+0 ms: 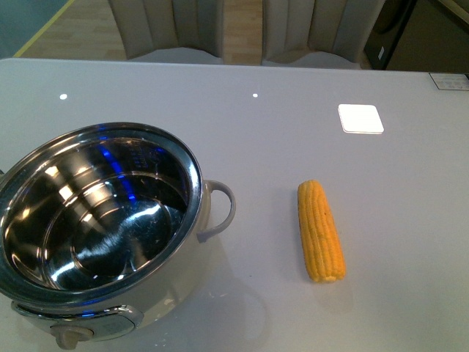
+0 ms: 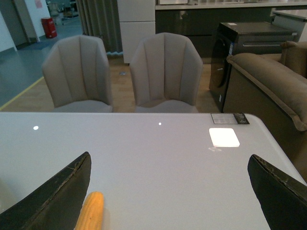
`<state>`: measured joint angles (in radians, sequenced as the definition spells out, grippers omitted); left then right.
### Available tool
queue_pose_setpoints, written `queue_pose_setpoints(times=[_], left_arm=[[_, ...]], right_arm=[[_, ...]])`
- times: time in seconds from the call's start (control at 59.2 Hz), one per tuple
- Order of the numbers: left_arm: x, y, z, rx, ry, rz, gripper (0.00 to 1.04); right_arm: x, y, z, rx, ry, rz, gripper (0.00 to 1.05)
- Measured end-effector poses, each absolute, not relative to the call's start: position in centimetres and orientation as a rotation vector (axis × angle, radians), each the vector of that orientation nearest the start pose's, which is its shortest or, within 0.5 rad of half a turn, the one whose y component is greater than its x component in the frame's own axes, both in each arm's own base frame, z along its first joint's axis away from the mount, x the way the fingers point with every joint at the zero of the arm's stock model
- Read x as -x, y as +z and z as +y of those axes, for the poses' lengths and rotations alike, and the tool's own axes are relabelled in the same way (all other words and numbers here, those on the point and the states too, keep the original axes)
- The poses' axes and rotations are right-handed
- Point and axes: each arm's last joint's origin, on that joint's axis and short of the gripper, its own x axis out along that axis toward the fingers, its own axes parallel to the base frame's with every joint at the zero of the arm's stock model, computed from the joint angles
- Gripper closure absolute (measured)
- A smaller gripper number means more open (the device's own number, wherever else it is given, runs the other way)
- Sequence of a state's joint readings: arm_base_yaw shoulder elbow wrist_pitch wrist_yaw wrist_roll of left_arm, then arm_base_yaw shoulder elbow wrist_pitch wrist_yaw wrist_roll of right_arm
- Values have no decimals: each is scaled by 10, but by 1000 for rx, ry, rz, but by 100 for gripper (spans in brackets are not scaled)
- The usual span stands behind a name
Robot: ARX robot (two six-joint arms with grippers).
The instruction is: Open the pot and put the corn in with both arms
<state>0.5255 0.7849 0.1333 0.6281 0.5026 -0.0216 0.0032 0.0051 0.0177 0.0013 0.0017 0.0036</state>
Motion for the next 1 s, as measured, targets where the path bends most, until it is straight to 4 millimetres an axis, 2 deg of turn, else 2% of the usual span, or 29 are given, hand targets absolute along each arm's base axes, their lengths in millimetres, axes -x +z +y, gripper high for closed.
queue_pose_setpoints(times=[0.169, 0.371, 0.489, 0.759, 0.844, 0.996], left_arm=[[-134, 181, 44, 18, 15, 11, 66], [-127, 176, 28, 15, 14, 9, 102], [-122, 170, 20, 8, 10, -7, 101], [-116, 171, 7, 9, 37, -10, 101], [-114, 171, 1, 7, -3, -14, 101], [-111, 171, 0, 8, 4, -14, 101]], right_arm=[[-97, 169, 0, -4, 1, -14, 9], [-97, 169, 0, -3, 2, -14, 9], [-97, 169, 0, -3, 1, -14, 9], [-97, 169, 0, -3, 2, -14, 9], [-97, 169, 0, -4, 1, -14, 9], [-97, 169, 0, -4, 1, -14, 9]])
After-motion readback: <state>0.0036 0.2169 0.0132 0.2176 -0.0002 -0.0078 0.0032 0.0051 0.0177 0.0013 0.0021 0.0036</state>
